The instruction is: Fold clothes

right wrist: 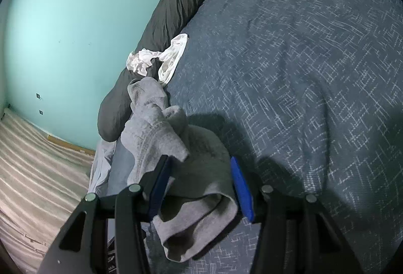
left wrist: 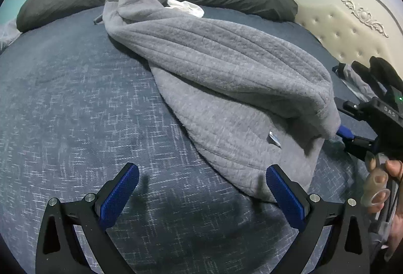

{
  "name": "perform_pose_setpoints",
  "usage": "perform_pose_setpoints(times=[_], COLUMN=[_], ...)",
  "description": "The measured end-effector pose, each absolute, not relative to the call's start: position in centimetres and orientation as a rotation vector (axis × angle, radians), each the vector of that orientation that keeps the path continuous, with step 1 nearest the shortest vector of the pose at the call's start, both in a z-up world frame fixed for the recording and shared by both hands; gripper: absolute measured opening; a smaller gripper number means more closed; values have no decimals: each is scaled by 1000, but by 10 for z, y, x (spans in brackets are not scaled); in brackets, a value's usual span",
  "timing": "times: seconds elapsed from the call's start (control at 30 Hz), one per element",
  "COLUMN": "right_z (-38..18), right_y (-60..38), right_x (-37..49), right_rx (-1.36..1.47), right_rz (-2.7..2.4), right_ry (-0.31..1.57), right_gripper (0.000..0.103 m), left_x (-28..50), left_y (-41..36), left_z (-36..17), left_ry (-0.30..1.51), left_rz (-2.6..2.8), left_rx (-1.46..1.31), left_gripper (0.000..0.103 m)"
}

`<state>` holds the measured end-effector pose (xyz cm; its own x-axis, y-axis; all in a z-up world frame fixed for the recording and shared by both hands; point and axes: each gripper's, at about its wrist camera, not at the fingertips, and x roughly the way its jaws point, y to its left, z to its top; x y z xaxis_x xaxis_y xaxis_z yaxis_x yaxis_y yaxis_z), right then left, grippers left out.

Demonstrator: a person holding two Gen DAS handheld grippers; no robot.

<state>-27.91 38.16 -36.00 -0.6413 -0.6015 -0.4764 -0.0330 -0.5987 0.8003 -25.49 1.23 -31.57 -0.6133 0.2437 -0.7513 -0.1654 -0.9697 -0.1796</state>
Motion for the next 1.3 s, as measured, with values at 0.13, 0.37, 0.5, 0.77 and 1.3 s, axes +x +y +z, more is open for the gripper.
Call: perform_pose_setpoints(times=[0.13,0.37,0.5,0.77,1.3], right_z=[-358,-358,-358,-357,-338], right_y=[379,378,379,381,356], right_x=[-278,-279,-279,-281,-293], right_rx=[1090,1088,1089,1090,1038], right_rz=[-2286,-2289,-2289,-2284,-2252], right_ry=[-1152,-1150,-1153,-1154,-997], right_gripper=[50,50,50,50,64], left_x=[-255,-256,-256,-258,-260], left_y=[8,10,14,18,11], left_z=[-313,-316,-317,-319,-318], left_ry=[-143,-124,-134,-160,-233], left_rz=[2635,2612,2592,2577,2567], left_rx=[-1239,-1244,-1230,-1234,-1263], left_gripper=[103,103,103,103,103])
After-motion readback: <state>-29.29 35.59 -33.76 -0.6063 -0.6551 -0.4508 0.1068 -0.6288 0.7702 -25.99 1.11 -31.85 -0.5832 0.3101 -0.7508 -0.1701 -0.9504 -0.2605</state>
